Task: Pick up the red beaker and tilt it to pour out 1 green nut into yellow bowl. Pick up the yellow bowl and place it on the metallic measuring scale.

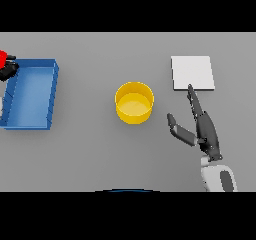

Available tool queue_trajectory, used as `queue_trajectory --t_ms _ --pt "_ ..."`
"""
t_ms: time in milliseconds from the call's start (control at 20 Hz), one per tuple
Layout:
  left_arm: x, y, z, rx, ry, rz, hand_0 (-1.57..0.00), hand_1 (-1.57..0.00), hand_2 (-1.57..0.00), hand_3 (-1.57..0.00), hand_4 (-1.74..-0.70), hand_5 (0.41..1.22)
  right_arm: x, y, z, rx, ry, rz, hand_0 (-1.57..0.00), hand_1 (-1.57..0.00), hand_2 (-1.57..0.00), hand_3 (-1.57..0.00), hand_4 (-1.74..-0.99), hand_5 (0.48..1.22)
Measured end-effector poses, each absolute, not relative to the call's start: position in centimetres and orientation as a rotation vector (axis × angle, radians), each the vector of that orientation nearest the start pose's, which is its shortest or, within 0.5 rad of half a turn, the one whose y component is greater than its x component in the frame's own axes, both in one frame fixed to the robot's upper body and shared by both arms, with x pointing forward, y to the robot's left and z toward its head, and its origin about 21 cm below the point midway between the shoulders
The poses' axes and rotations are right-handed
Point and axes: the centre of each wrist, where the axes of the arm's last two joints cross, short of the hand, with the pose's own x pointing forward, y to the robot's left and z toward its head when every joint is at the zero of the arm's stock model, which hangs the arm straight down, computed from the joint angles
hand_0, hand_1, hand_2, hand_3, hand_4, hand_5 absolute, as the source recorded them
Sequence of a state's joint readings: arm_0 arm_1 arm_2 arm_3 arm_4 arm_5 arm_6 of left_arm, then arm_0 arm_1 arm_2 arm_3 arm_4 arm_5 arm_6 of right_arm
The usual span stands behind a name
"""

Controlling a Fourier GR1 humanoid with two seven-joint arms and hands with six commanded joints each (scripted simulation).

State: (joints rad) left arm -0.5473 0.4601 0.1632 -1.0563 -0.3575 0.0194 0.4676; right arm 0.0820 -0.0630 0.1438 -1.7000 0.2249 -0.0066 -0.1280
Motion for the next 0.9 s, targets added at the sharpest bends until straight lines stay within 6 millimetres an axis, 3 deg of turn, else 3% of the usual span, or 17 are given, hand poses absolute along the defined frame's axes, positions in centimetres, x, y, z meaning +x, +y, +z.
queue_trajectory --t_ms 100,150,250,400,600,900 --pt "36.9 35.5 9.7 0.743 -1.056 -0.223 -1.57 -1.57 -1.53 -1.53 -1.52 0.818 22.4 -21.3 1.0 -0.111 -1.757 0.305 0.00 0.00 0.00 0.00 -1.155 0.670" --pt "36.7 35.2 9.7 0.731 -1.052 -0.241 -1.47 -1.34 -1.28 -1.32 -1.37 0.774 22.4 -21.4 1.2 -0.109 -1.762 0.306 0.00 0.00 0.00 0.00 -1.153 0.670" --pt "36.3 35.2 10.7 0.662 -1.099 -0.331 -0.94 -0.86 -0.82 -0.84 -1.13 0.705 22.3 -21.4 1.2 -0.112 -1.757 0.306 0.00 0.00 0.00 0.00 -1.149 0.670" --pt "35.7 35.5 11.1 0.560 -1.077 -0.387 -0.48 -0.44 -0.42 -0.43 -0.92 0.651 22.4 -21.4 1.0 -0.109 -1.746 0.316 0.00 0.00 0.00 0.00 -1.155 0.670" --pt "35.6 35.5 10.5 0.627 -0.973 -0.480 -0.20 -0.18 -0.17 -0.18 -0.81 0.627 22.3 -21.4 1.0 -0.131 -1.752 0.320 0.00 0.00 0.00 0.00 -1.157 0.665" --pt "35.9 34.9 10.3 0.647 -1.071 -0.491 -0.05 -0.05 -0.04 -0.05 -0.78 0.635 22.5 -21.0 1.5 -0.212 -1.709 0.368 0.00 0.00 0.00 0.00 -1.115 0.638"
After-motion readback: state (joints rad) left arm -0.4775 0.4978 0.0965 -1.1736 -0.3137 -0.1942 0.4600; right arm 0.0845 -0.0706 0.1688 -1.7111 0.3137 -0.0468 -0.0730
